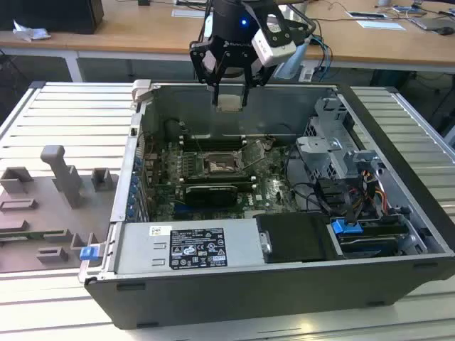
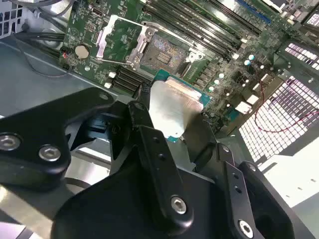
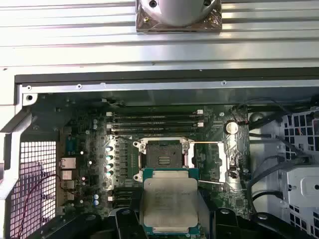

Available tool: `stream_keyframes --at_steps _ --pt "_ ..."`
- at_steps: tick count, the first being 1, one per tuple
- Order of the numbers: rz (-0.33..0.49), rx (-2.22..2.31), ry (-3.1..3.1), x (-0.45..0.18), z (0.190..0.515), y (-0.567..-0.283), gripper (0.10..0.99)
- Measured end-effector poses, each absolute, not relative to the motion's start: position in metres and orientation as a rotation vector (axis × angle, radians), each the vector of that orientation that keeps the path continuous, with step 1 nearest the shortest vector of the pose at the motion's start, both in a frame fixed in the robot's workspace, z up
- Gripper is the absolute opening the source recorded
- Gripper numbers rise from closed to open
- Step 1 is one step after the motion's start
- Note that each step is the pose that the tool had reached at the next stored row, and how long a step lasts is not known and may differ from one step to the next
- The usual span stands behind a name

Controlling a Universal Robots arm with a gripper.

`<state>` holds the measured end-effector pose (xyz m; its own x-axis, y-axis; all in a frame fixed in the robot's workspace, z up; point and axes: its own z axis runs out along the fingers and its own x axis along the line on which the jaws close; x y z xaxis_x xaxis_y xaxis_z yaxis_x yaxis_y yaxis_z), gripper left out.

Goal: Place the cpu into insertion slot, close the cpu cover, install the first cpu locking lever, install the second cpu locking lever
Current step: 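Place the cpu into insertion slot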

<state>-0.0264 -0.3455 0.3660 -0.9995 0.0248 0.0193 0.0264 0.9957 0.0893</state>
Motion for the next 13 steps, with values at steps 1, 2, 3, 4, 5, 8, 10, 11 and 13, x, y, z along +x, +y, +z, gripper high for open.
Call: stream_keyframes --at_steps 1,2,3,4,5,8,10,11,13 --pt "-0.14 -0.04 -3.12 -0.0264 0.3659 -0.3455 0.525" --pt "-0.14 -0.04 -3.12 -0.0264 0.366 -0.3455 0.525" --pt "-0.14 -0.046 -3.12 -0.0264 0.3659 -0.3455 0.525" --pt "-0.14 -0.051 -3.12 -0.0264 0.3659 -0.3455 0.525" --pt "-0.14 -0.053 -3.12 -0.0264 0.3659 -0.3455 0.525" --pt "-0.14 -0.085 -3.12 -0.0264 0.3658 -0.3455 0.525" --pt "-0.14 -0.105 -3.12 -0.0264 0.3657 -0.3455 0.525" --pt "-0.14 -0.112 -3.12 -0.0264 0.3656 -0.3455 0.525" --pt "-0.141 -0.144 -3.12 -0.0264 0.3656 -0.3455 0.525"
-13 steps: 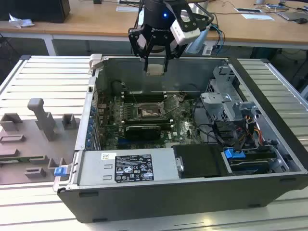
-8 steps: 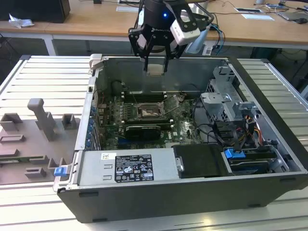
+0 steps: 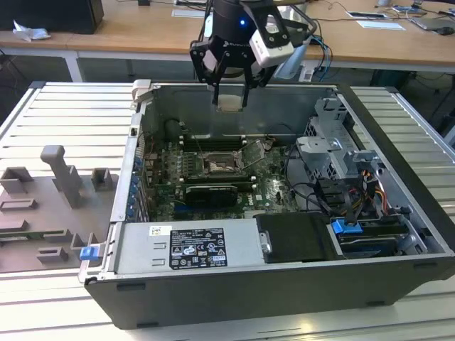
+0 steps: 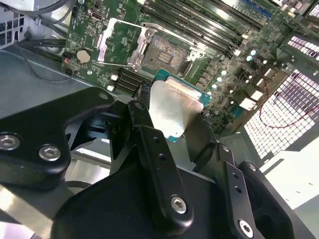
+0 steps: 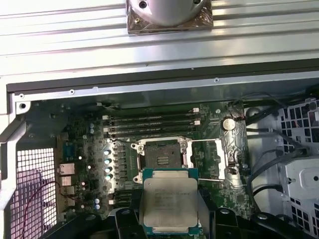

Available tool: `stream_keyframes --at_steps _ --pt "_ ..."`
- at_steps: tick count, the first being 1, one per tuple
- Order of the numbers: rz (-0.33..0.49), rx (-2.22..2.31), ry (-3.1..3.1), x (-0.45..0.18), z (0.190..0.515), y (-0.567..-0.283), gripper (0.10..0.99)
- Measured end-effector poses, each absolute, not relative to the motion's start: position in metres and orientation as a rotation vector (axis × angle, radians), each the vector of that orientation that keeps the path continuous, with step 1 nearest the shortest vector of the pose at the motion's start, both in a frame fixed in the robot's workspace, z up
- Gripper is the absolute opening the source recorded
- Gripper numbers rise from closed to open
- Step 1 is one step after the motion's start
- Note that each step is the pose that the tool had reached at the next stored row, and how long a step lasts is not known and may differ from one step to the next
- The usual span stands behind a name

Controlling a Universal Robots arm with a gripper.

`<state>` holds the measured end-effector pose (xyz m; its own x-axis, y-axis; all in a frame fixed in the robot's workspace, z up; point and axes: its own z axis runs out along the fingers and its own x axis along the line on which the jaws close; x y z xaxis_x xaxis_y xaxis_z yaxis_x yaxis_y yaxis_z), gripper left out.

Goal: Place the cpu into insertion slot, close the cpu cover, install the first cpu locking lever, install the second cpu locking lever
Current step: 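Place the cpu into insertion slot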

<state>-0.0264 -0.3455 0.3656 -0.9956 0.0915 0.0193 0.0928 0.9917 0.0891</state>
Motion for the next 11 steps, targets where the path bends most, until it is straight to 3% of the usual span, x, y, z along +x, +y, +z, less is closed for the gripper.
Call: stream_keyframes --at_steps 11 --pt "-0.141 -0.211 -3.118 -0.0264 0.3655 -0.3455 0.525"
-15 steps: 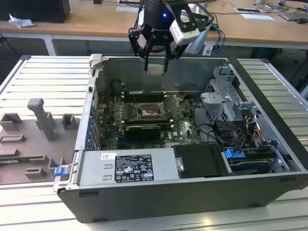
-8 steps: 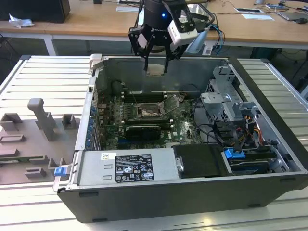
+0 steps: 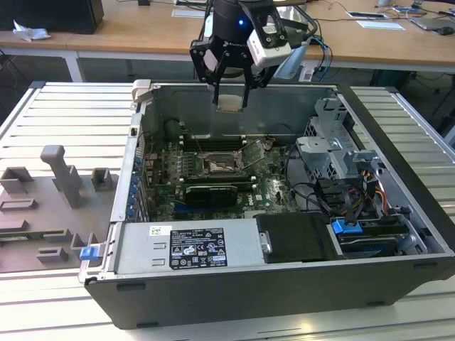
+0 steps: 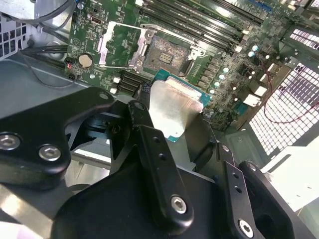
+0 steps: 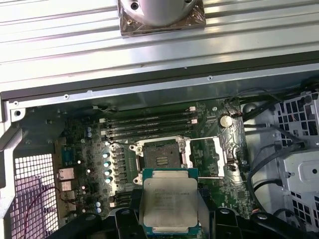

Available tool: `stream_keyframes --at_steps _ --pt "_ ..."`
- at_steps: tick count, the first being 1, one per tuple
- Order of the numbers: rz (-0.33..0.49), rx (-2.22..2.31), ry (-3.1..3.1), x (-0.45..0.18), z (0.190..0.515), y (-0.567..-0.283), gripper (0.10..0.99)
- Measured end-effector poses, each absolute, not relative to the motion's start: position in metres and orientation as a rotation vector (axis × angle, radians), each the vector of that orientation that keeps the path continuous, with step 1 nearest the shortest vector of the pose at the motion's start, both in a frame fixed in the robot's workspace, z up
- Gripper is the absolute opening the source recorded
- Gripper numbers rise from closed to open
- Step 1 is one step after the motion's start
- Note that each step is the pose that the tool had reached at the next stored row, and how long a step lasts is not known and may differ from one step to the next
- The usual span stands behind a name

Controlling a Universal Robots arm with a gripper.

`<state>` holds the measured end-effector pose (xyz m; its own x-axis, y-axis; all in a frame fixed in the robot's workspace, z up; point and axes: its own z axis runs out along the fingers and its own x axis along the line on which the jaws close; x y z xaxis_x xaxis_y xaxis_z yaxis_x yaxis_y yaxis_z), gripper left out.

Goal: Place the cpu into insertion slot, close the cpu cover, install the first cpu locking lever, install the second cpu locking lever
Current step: 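Place the cpu into insertion slot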

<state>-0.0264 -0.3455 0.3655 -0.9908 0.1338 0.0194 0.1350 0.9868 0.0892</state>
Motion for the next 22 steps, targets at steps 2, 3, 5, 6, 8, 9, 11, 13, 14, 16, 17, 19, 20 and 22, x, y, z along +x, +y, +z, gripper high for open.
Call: stream_keyframes --at_steps 2,3,5,6,8,9,11,13,14,16,17,19,20,22 --pt "-0.141 -0.219 -3.118 -0.0264 0.3655 -0.3455 0.525" --pt "-0.142 -0.221 -3.118 -0.0264 0.3655 -0.3455 0.525" --pt "-0.142 -0.228 -3.117 -0.0264 0.3655 -0.3455 0.525" --pt "-0.141 -0.232 -3.117 -0.0264 0.3655 -0.3455 0.525" --pt "-0.142 -0.237 -3.117 -0.0264 0.3655 -0.3455 0.525" --pt "-0.142 -0.24 -3.117 -0.0264 0.3655 -0.3455 0.525" --pt "-0.142 -0.246 -3.116 -0.0264 0.3655 -0.3455 0.525" --pt "-0.142 -0.254 -3.116 -0.0264 0.3655 -0.3455 0.525" --pt "-0.142 -0.258 -3.116 -0.0264 0.3655 -0.3455 0.525" --pt "-0.142 -0.266 -3.115 -0.0264 0.3655 -0.3455 0.525" --pt "-0.142 -0.275 -3.115 -0.0264 0.3655 -0.3455 0.525" --pt "-0.142 -0.287 -3.114 -0.0264 0.3655 -0.3455 0.525" --pt "-0.142 -0.292 -3.114 -0.0264 0.3655 -0.3455 0.525" --pt "-0.142 -0.306 -3.113 -0.0264 0.3655 -0.3455 0.525"
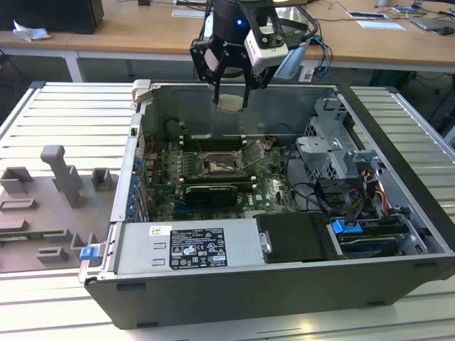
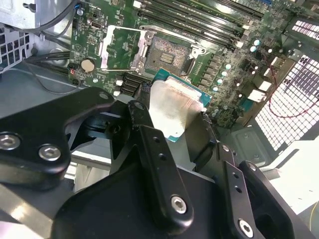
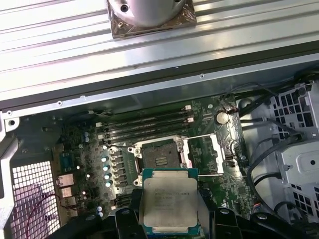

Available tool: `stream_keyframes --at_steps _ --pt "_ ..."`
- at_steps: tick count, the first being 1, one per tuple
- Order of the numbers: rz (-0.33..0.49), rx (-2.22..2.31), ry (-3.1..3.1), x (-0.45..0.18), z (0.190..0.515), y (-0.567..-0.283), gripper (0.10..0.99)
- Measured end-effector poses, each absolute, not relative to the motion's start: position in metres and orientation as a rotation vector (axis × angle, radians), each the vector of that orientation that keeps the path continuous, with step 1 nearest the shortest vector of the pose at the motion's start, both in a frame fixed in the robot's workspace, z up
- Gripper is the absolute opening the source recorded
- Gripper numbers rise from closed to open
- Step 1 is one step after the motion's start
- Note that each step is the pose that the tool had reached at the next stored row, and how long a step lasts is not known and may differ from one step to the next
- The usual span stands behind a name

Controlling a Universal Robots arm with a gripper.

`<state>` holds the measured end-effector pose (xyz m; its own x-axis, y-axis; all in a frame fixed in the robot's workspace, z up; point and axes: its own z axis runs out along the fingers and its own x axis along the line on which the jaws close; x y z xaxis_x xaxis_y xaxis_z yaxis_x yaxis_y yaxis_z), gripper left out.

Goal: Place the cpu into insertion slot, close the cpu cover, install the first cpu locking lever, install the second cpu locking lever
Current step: 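Place the cpu into insertion slot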

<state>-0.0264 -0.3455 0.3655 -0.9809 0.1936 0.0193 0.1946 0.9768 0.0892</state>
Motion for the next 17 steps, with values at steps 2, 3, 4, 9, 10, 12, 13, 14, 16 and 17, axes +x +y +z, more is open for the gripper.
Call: stream_keyframes --at_steps 2,3,4,9,10,12,13,14,16,17 --pt "-0.142 -0.314 -3.112 -0.0264 0.3654 -0.3455 0.525" --pt "-0.142 -0.32 -3.112 -0.0264 0.3655 -0.3455 0.525" --pt "-0.142 -0.324 -3.111 -0.0264 0.3654 -0.3455 0.525" --pt "-0.142 -0.355 -3.109 -0.0264 0.3654 -0.3455 0.525" --pt "-0.142 -0.363 -3.108 -0.0264 0.3654 -0.3455 0.525" --pt "-0.142 -0.387 -3.106 -0.0264 0.3654 -0.3455 0.525" --pt "-0.143 -0.401 -3.105 -0.0264 0.3653 -0.3455 0.525" --pt "-0.143 -0.429 -3.102 -0.0264 0.3653 -0.3455 0.525" --pt "-0.143 -0.47 -3.097 -0.0264 0.3652 -0.3455 0.525" --pt "-0.143 -0.506 -3.092 -0.0264 0.3651 -0.3455 0.525"
